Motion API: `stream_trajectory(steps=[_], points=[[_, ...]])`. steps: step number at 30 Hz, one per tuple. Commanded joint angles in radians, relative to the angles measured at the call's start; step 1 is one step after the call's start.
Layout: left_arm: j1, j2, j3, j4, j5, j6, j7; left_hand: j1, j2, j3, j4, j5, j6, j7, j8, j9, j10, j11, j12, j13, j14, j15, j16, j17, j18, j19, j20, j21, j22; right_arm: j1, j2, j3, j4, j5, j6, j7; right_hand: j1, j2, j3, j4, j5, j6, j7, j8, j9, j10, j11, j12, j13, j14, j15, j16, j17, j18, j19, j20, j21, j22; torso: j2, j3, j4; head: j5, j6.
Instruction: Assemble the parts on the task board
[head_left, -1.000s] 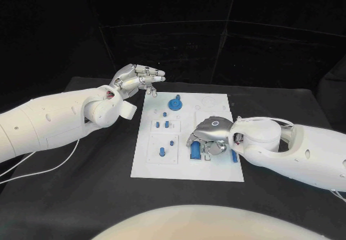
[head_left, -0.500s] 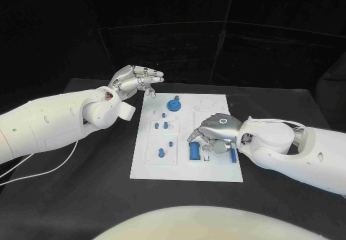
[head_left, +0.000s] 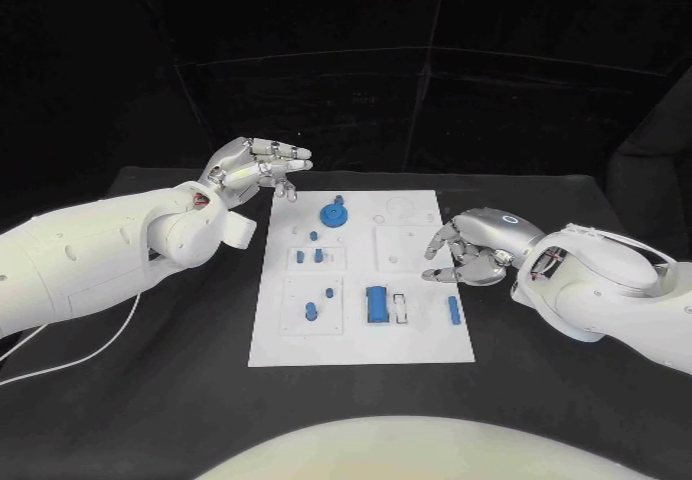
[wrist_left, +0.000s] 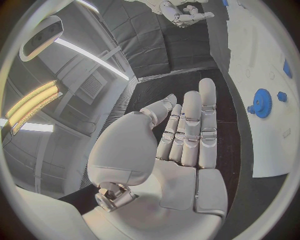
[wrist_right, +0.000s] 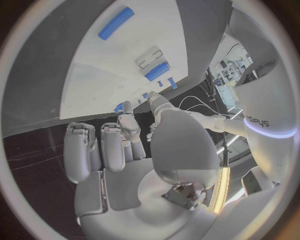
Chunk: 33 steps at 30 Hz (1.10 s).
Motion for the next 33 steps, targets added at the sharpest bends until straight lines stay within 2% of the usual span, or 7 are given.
stream_trajectory(steps=[1, 3, 7, 13, 18, 20, 33], points=[[0.001, 0.0, 0.001, 0.005, 0.004, 0.006, 0.004, 0.004, -0.003, -0.004, -0.001, 0.002, -0.008, 0.001, 0.001, -0.001, -0.007, -0.003, 0.007, -0.001, -0.007, -0.001, -0.002, -0.002, 0.013, -0.006, -0.001, -0.005, -0.002, -0.002, -0.029, -0.001, 0.014, 0.108, 0.01, -0.194, -0.041, 0.002, -0.073, 0.077, 0.042, 0.011, -0.009, 0.04, 0.012, 0.019, -0.008, 0.003, 0.003, 0.062, -0.012, -0.004, 0.053, -0.01, 0.056, 0.003, 0.0, 0.196, 0.001, -0.0007, -0.0059, -0.018, 0.005], [0.001, -0.001, 0.001, 0.006, 0.004, 0.005, 0.004, 0.004, -0.003, -0.004, -0.001, 0.002, -0.008, 0.001, 0.001, -0.001, -0.007, -0.003, 0.007, -0.001, -0.007, -0.001, -0.002, -0.002, 0.013, -0.006, -0.001, -0.005, -0.002, -0.007, -0.044, -0.001, 0.019, 0.115, 0.015, -0.227, -0.013, 0.015, -0.128, 0.122, 0.028, 0.006, -0.018, 0.079, 0.024, 0.031, -0.013, 0.004, 0.008, 0.063, -0.014, -0.002, 0.056, -0.011, 0.059, -0.006, 0.003, 0.2, 0.001, 0.0, -0.0037, -0.028, 0.004], [0.001, -0.005, 0.001, 0.008, 0.004, 0.001, 0.005, 0.004, -0.003, -0.004, -0.001, 0.002, -0.008, 0.001, 0.001, -0.001, -0.007, -0.003, 0.007, -0.001, -0.007, -0.001, -0.002, -0.002, 0.013, -0.006, -0.001, -0.005, -0.002, -0.022, -0.062, -0.003, 0.022, 0.122, 0.014, -0.314, -0.002, 0.015, -0.168, 0.133, 0.011, 0.001, -0.02, 0.104, 0.034, 0.036, -0.015, 0.006, 0.012, 0.064, -0.017, -0.001, 0.059, -0.012, 0.062, -0.006, 0.006, 0.204, -0.002, -0.0021, -0.0108, -0.035, 0.004], [0.001, -0.005, 0.001, 0.013, 0.004, -0.017, 0.022, 0.013, 0.0, -0.001, -0.008, 0.003, -0.008, 0.0, 0.004, 0.0, -0.007, -0.003, 0.013, 0.0, -0.008, -0.002, 0.0, -0.003, 0.014, -0.005, -0.001, -0.005, -0.002, -0.041, -0.079, -0.009, 0.034, 0.11, 0.03, -0.398, -0.011, 0.028, -0.264, 0.135, 0.012, -0.011, -0.029, 0.176, 0.069, 0.035, -0.023, -0.001, 0.011, 0.065, -0.024, -0.001, 0.06, -0.013, 0.064, -0.012, 0.008, 0.206, -0.003, -0.0015, -0.0078, -0.043, 0.003], [0.001, -0.006, 0.001, 0.013, 0.004, -0.023, 0.027, 0.014, 0.001, -0.001, -0.009, 0.002, -0.008, 0.0, 0.005, 0.0, -0.007, -0.004, 0.013, 0.0, -0.008, -0.003, 0.001, -0.003, 0.014, -0.005, -0.002, -0.005, -0.002, -0.048, -0.075, -0.042, 0.041, 0.104, 0.044, -0.415, 0.015, 0.044, -0.278, 0.132, 0.031, -0.023, -0.032, 0.204, 0.084, 0.037, -0.025, 0.0, 0.015, 0.066, -0.026, 0.001, 0.064, -0.014, 0.065, -0.014, 0.01, 0.208, -0.003, -0.0015, -0.0099, -0.042, 0.003], [0.001, -0.007, 0.001, 0.013, 0.004, -0.025, 0.027, 0.015, 0.001, -0.001, -0.009, 0.002, -0.008, 0.0, 0.005, 0.0, -0.007, -0.004, 0.014, 0.0, -0.007, -0.003, 0.001, -0.003, 0.014, -0.005, -0.002, -0.004, -0.002, -0.056, -0.069, -0.051, 0.042, 0.098, 0.054, -0.416, 0.048, 0.054, -0.279, 0.13, 0.103, -0.028, -0.033, 0.22, 0.092, 0.038, -0.026, 0.003, 0.02, 0.066, -0.027, 0.002, 0.066, -0.014, 0.066, -0.015, 0.01, 0.209, -0.003, -0.0011, -0.0112, -0.04, 0.001], [0.001, -0.01, 0.0, 0.008, 0.004, -0.023, 0.027, 0.016, 0.001, -0.001, -0.009, 0.002, -0.008, 0.0, 0.006, 0.0, -0.007, -0.004, 0.014, 0.0, -0.007, -0.003, 0.001, -0.003, 0.014, -0.005, -0.002, -0.004, -0.002, -0.08, -0.048, -0.062, 0.05, 0.038, -0.015, -0.396, 0.08, 0.06, -0.298, 0.132, 0.109, -0.036, -0.036, 0.249, 0.107, 0.043, -0.028, 0.013, 0.033, 0.068, -0.028, 0.006, 0.073, -0.016, 0.069, -0.015, 0.014, 0.214, -0.003, -0.0016, -0.0115, -0.04, 0.002]])
